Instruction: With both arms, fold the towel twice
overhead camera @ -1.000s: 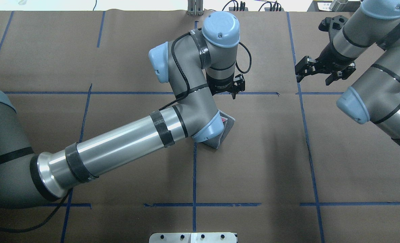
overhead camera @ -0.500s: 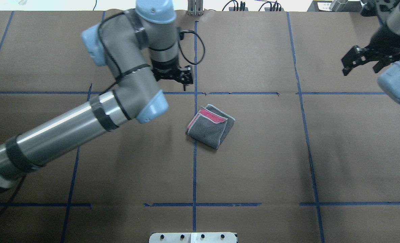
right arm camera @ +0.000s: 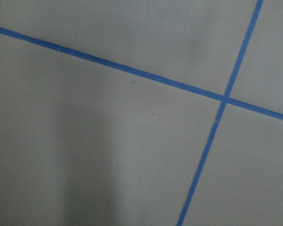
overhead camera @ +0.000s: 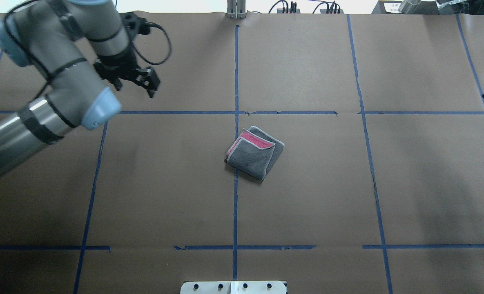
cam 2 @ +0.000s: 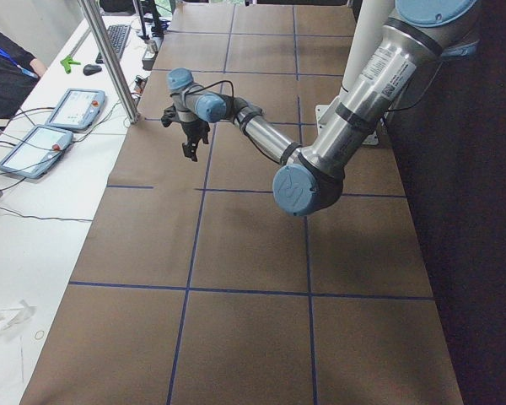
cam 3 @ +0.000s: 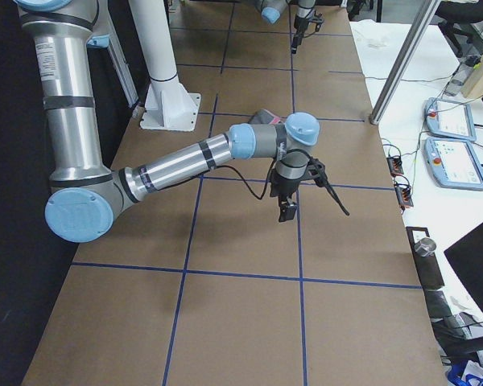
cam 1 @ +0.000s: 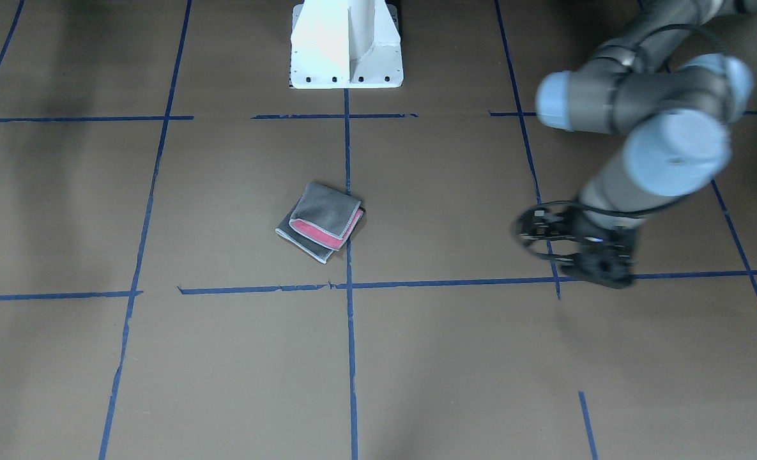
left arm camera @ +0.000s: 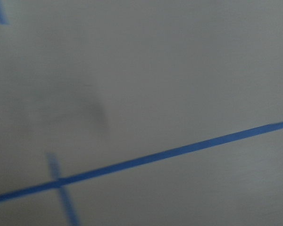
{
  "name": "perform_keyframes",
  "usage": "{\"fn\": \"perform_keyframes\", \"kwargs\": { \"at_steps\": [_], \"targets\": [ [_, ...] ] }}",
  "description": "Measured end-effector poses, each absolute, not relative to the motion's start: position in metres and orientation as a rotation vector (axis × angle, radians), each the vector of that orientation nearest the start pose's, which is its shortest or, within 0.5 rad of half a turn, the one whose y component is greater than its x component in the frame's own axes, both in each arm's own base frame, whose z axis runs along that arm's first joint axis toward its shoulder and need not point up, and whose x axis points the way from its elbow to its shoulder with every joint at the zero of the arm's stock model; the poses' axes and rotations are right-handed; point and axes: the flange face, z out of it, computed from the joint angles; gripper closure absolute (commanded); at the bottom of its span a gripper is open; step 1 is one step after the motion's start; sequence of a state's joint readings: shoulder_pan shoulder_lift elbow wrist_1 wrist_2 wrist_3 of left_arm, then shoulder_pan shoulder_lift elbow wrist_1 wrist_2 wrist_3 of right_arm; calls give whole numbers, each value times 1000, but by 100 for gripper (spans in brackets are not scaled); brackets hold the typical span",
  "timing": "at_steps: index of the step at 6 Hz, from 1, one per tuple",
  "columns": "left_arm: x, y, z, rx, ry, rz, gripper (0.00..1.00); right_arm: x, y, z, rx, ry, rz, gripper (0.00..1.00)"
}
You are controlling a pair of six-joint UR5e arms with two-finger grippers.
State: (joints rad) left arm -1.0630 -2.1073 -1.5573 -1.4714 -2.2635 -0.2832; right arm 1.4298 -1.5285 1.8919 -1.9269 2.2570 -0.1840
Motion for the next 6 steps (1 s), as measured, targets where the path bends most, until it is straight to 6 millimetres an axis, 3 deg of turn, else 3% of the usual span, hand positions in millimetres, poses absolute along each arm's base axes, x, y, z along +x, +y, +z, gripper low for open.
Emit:
{"fn": "perform_keyframes", "kwargs": {
  "at_steps": [1,2,3,4,5,6],
  "targets": [
    [191,-631,418,138,778,405,0,30,-464,554,7,-710,-312,0],
    [121,-622,472,153,760,428,0,46,-442,575,-9,-740,-282,0],
    [60,-602,525,139,756,404,0,57,-425,591,-9,-750,-256,0],
    [14,-566,579,97,777,340,0,61,-414,602,-12,-750,-225,0],
    [-9,-533,619,56,800,290,0,62,-409,604,-19,-748,-190,0],
    [-18,-510,644,21,808,260,0,62,-408,605,-23,-747,-173,0]
  ]
}}
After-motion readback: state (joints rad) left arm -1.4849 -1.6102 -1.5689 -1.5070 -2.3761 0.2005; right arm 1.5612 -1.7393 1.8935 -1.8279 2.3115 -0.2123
